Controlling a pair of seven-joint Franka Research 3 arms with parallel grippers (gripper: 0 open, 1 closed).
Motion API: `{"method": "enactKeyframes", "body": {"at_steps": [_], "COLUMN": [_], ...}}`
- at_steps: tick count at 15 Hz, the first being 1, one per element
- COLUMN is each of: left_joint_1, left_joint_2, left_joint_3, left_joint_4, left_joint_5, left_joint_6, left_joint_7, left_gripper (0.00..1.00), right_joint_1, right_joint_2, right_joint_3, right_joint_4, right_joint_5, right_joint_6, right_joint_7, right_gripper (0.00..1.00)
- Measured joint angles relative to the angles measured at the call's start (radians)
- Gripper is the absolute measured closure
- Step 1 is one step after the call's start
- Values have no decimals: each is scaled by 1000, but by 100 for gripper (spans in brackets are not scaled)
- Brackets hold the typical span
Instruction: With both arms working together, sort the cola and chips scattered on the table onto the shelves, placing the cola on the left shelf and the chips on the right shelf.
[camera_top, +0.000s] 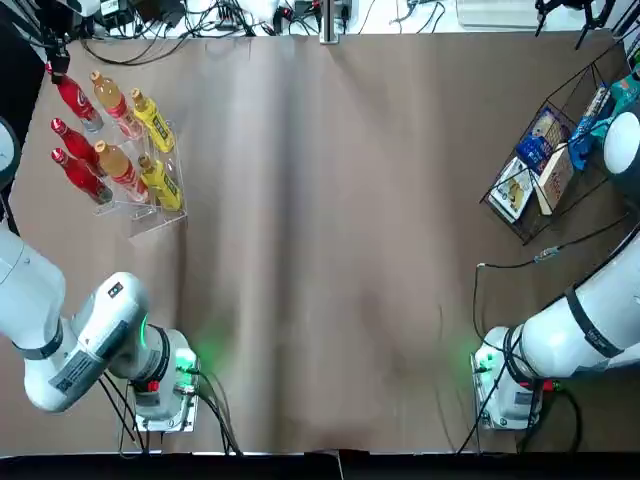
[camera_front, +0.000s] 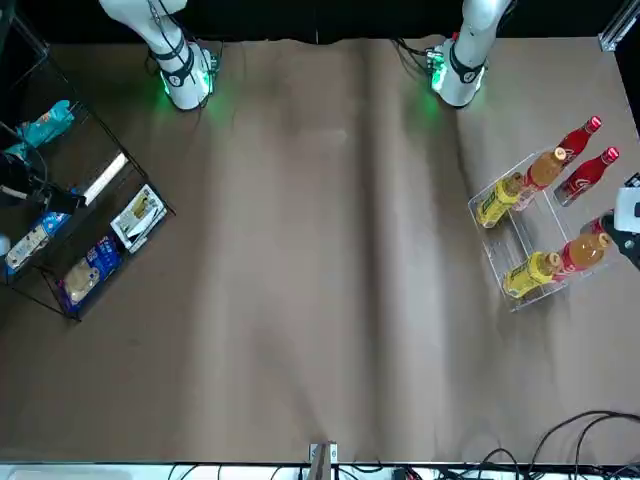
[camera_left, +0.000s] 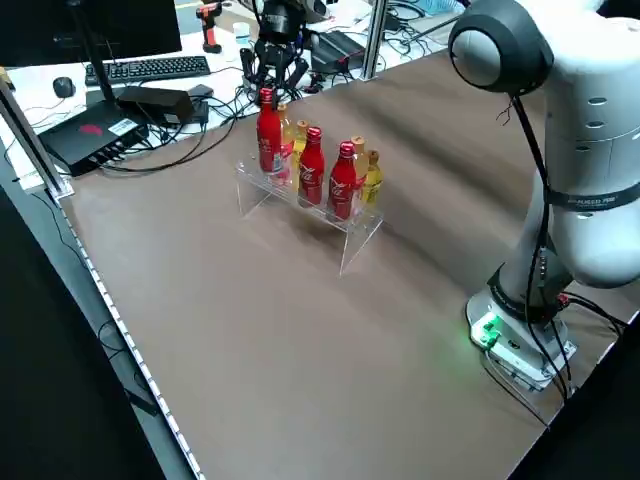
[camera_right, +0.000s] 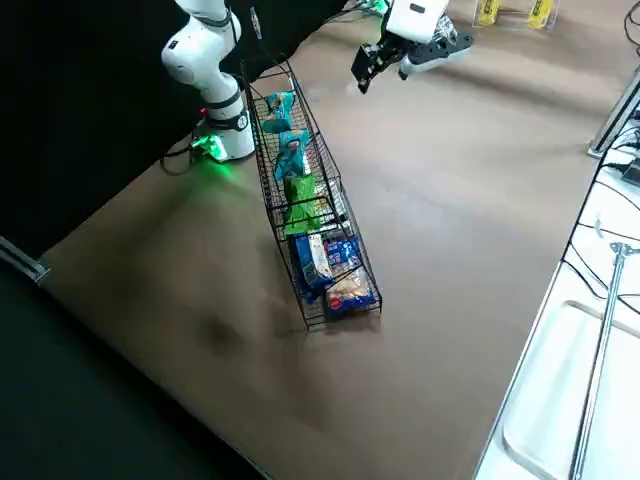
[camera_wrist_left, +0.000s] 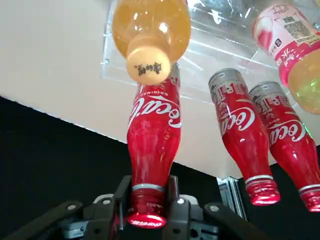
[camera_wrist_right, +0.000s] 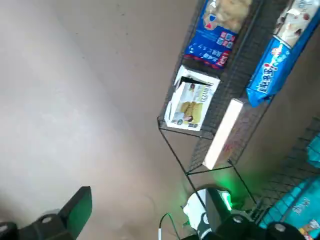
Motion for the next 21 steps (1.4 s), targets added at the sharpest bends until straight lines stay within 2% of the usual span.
{"method": "enactKeyframes", "body": {"at_steps": [2,6,11,12,13,15,17,19,21], "left_joint_1": [0,0,-10,-30,-52,-118,-181,-233,-302], "left_joint_2": [1,1,0,0,0,-1,-2,-2,-3], "left_joint_3": [-1,-2,-8,-11,-13,-35,-80,-126,-144], "left_joint_4": [-15,-27,-26,-24,-22,-18,-17,-17,-17], "left_joint_5": [0,0,-7,-22,-26,-42,-112,-179,-198], "left_joint_6": [0,0,1,23,32,35,33,31,38], "left_joint_7": [0,-4,-13,-77,-128,-260,-427,-595,-749], "left_gripper": [68,67,23,5,0,0,0,0,0], "right_joint_1": [-6,-7,-4,4,9,21,36,45,39], "right_joint_2": [2,2,-1,-8,-20,-69,-133,-195,-245], "right_joint_3": [4,32,46,52,57,79,116,144,153], "right_joint_4": [0,0,6,4,-4,-52,-118,-187,-249], "right_joint_5": [25,35,35,35,31,-23,-72,-92,-100], "right_joint_6": [30,84,106,122,135,157,202,227,239], "right_joint_7": [-31,-249,-315,-319,-319,-325,-325,-325,-324], "right_gripper": [0,0,0,0,0,0,0,0,0]}}
